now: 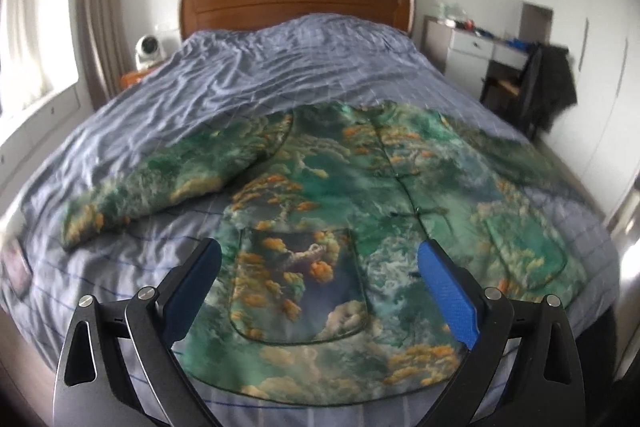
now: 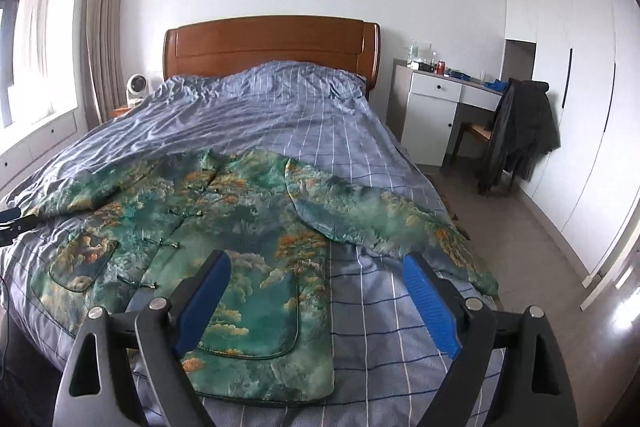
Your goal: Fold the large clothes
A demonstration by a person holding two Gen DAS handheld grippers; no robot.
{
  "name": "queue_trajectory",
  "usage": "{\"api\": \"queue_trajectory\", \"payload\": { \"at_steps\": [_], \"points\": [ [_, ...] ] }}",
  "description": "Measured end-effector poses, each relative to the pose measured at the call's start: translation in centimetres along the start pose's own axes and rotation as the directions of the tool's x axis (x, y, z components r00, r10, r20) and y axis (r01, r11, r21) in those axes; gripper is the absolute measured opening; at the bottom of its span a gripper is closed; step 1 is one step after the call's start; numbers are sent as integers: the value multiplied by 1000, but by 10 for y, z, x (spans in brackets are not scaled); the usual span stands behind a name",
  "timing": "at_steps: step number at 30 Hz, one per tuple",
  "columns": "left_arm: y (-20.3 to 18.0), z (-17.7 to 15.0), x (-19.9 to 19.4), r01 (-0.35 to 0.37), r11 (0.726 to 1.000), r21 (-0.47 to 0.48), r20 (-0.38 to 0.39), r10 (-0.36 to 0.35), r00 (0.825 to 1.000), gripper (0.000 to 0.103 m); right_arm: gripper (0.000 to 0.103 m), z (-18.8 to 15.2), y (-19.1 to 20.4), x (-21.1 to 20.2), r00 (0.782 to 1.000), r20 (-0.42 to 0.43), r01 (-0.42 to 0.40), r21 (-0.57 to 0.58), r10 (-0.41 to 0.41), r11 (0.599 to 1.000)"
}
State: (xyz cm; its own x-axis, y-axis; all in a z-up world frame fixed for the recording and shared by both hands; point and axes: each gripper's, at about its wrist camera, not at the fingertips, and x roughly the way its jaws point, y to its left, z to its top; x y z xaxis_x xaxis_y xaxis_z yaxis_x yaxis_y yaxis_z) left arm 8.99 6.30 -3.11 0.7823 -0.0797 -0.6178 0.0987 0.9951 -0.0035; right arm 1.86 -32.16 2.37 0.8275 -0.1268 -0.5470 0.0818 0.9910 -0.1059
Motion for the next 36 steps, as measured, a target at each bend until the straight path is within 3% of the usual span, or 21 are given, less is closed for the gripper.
{"api": "queue_trajectory", "payload": {
  "at_steps": [3,9,13,27,36],
  "points": [
    [-7,1,-8,-30,999,44,27,28,999,99,89,-4,3,-1,1000,4,14,-6,-14,1000],
    [-13,8,-20,-25,1000,15,74,23,997,99,89,-12,13,5,999,-25,32,-64,-33,997],
    [-20,8,-25,-42,999,21,99,40,994,100,89,-12,17,2,999,2,37,-87,-37,996],
    [-39,4,-21,-17,998,55,64,13,998,100,89,-13,14,8,1000,9,23,-45,-22,999],
    [-42,2,-20,-20,998,54,59,16,998,100,89,-20,1,11,997,-26,68,8,-68,998]
  ]
}}
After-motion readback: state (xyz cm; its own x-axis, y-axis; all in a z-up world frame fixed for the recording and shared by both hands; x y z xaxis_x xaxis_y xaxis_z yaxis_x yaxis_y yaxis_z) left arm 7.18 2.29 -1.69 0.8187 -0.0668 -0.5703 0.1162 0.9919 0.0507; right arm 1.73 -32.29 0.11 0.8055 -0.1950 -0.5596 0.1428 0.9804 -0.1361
